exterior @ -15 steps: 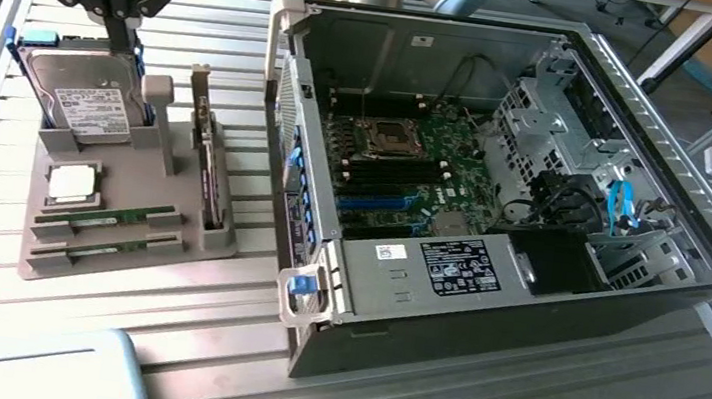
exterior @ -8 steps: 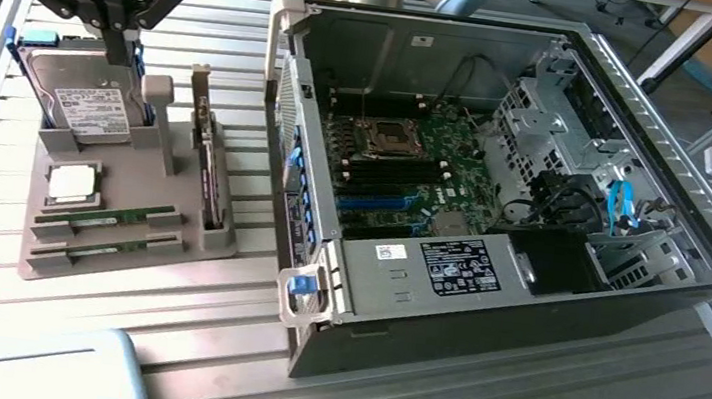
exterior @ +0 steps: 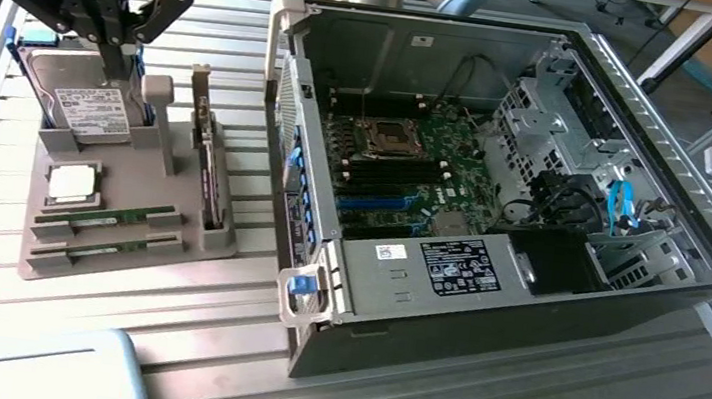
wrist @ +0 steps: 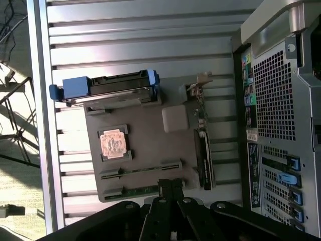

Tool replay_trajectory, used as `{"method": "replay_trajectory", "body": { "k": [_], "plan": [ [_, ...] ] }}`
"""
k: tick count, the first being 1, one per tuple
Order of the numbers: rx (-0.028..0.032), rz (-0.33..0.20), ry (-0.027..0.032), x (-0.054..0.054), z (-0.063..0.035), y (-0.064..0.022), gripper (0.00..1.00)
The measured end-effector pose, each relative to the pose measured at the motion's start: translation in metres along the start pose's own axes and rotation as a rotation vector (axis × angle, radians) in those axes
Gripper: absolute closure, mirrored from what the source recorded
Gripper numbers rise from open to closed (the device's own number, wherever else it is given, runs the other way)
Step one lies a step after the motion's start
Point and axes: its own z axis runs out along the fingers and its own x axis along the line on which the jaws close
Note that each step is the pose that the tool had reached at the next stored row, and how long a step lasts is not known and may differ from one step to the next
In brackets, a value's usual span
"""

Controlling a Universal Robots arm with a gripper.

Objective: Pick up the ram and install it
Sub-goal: 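Reach for the ram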

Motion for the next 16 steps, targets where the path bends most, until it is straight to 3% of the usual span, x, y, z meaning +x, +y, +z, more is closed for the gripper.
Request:
{"method": "replay_trajectory", "body": {
  "k": [11, 16],
  "plan": [
    [0.0086, 0.000, -0.0007, -0.002, -0.0008, -0.0304, 0.90],
    [0.0128, 0.000, -0.0010, -0.003, -0.0011, -0.0397, 0.90]
  ]
}}
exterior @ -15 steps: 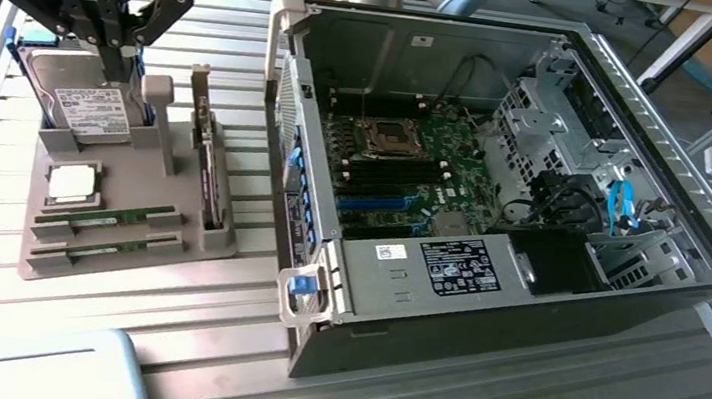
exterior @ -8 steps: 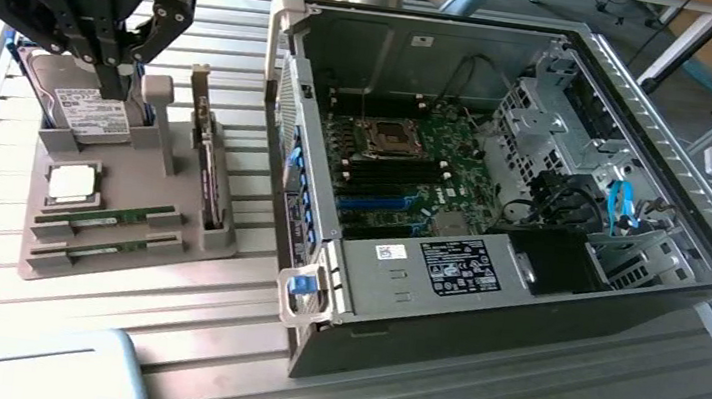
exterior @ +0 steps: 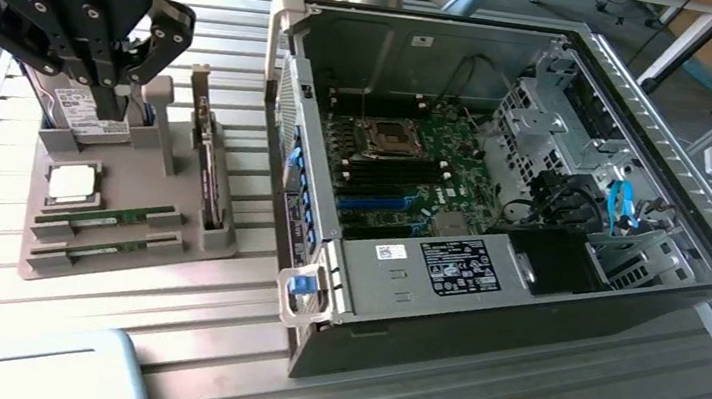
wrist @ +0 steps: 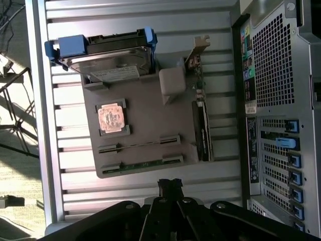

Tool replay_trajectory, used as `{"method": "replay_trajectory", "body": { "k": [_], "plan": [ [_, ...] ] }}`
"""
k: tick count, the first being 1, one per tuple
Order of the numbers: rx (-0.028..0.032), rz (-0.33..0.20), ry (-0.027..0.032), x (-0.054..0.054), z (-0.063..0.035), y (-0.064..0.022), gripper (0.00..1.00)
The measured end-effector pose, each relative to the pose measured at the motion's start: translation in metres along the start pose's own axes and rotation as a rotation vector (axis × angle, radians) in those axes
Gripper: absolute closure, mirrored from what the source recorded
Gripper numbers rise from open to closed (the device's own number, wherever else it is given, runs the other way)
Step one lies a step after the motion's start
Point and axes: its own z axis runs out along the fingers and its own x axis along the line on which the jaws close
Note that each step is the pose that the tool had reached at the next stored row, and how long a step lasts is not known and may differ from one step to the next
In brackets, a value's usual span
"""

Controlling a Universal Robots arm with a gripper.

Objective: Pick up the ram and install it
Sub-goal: 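Reach for the ram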

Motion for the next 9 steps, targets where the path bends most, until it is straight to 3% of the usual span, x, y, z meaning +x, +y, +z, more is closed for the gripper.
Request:
{"method": "replay_trajectory", "body": {
  "k": [3, 9],
  "plan": [
    [0.0029, 0.000, -0.0001, -0.0002, -0.0001, -0.0021, 0.90],
    [0.0032, 0.000, -0.0001, -0.0002, -0.0001, -0.0022, 0.90]
  ]
}}
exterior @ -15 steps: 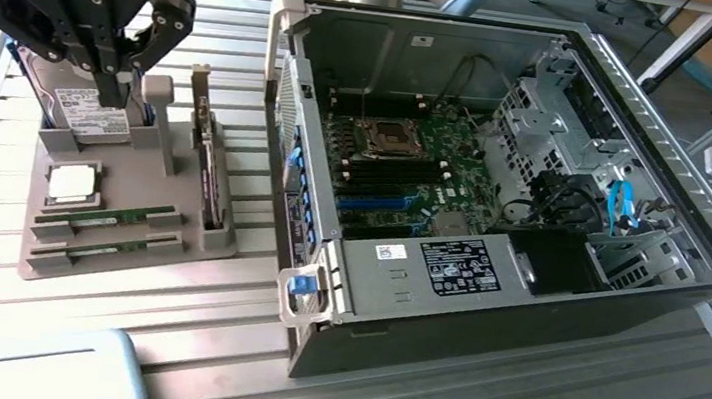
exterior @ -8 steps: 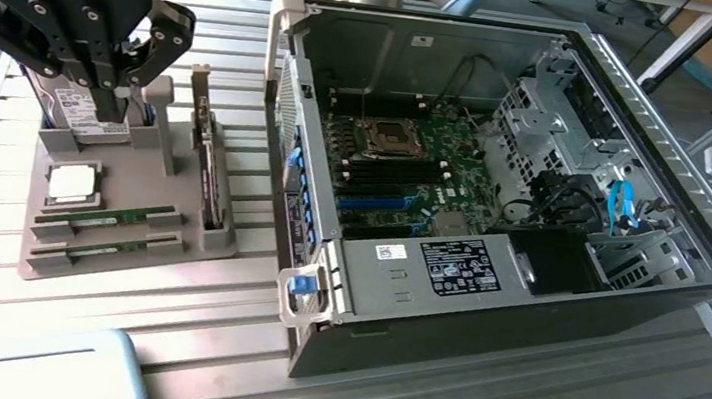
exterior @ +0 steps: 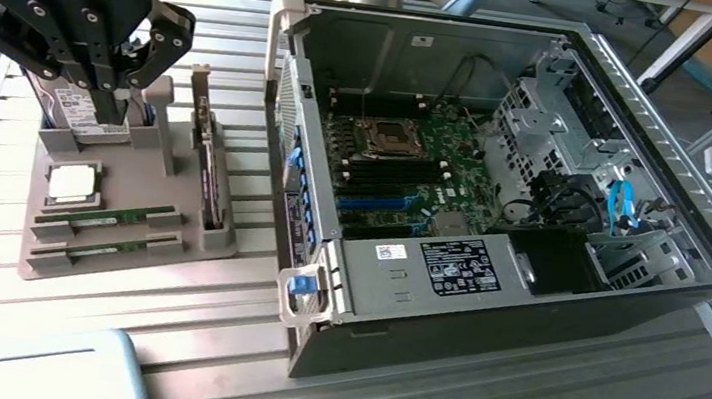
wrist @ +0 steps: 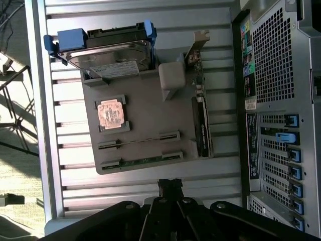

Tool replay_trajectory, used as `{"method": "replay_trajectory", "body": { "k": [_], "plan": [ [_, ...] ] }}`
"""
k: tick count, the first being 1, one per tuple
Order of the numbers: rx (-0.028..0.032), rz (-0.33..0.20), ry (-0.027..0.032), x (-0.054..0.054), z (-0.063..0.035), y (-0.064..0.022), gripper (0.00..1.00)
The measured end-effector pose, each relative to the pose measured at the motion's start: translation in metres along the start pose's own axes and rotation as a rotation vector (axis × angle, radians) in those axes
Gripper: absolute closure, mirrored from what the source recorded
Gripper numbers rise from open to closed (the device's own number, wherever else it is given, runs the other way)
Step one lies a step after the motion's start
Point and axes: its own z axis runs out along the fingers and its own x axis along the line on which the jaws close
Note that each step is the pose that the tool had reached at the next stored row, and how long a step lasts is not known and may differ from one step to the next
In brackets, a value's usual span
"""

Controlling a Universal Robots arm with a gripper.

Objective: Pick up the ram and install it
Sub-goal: 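Reach for the ram, then pick up the ram and move it above insertion slot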

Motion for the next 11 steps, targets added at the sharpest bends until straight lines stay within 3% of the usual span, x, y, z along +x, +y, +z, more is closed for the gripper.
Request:
{"method": "replay_trajectory", "body": {
  "k": [9, 11],
  "plan": [
    [0.0000, -0.002, 0.0000, 0.0000, 0.0000, 0.0000, 0.90],
    [-0.0010, -0.031, 0.0003, 0.0003, 0.0002, 0.0000, 0.90]
  ]
}}
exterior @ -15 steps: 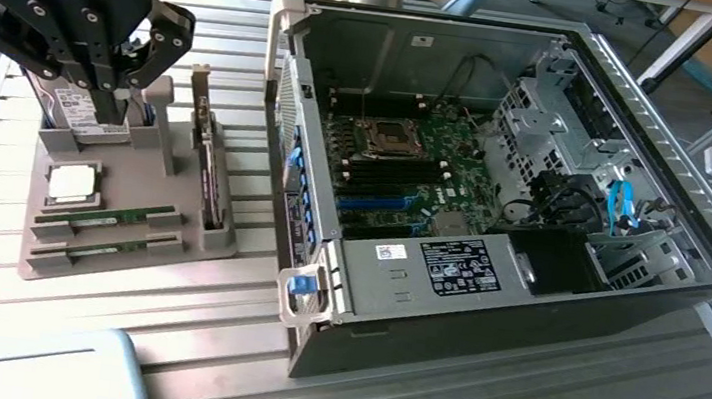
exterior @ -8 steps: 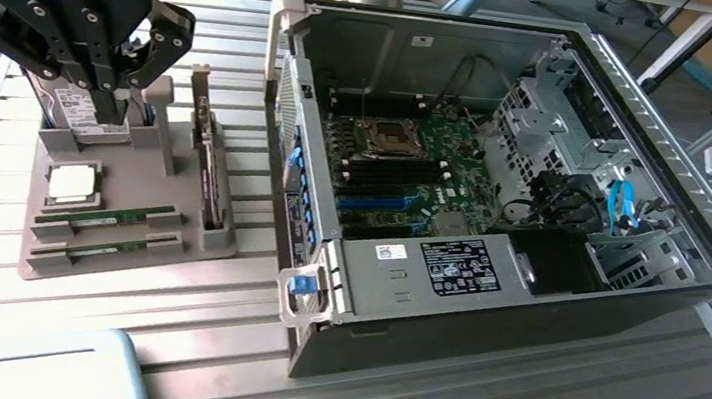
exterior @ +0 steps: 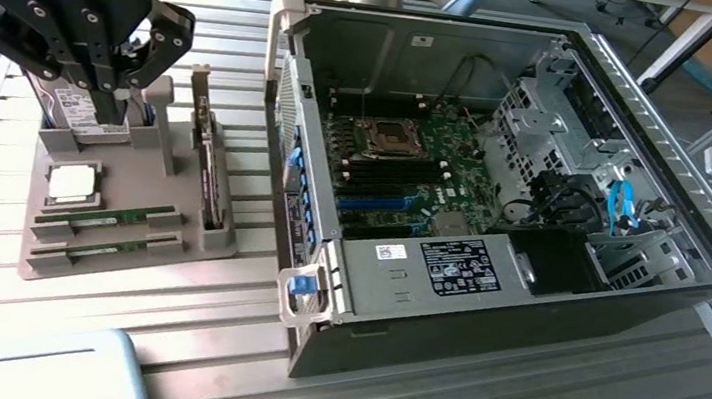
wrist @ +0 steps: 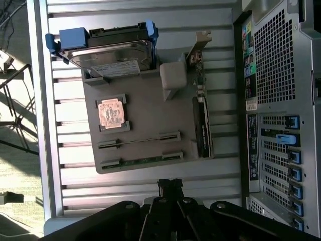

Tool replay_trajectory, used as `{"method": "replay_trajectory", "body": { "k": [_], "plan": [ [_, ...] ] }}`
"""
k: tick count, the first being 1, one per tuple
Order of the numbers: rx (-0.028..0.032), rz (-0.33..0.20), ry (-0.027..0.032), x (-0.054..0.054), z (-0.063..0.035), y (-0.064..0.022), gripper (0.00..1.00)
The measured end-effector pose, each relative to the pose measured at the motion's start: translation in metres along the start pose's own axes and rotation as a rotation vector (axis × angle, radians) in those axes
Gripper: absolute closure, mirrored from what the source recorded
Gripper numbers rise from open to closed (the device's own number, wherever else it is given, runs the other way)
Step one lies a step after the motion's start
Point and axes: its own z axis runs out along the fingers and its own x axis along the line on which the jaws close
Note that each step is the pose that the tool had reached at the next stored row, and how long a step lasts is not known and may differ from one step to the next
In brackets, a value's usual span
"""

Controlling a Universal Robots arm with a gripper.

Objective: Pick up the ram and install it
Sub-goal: 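Pick up the ram and move it above insertion slot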

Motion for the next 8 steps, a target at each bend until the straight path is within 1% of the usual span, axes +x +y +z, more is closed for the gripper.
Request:
{"method": "replay_trajectory", "body": {
  "k": [3, 8],
  "plan": [
    [-0.0010, -0.044, 0.0008, 0.0001, 0.0001, 0.0000, 0.90],
    [-0.0009, -0.066, 0.0009, 0.0001, 0.0002, 0.0009, 0.90]
  ]
}}
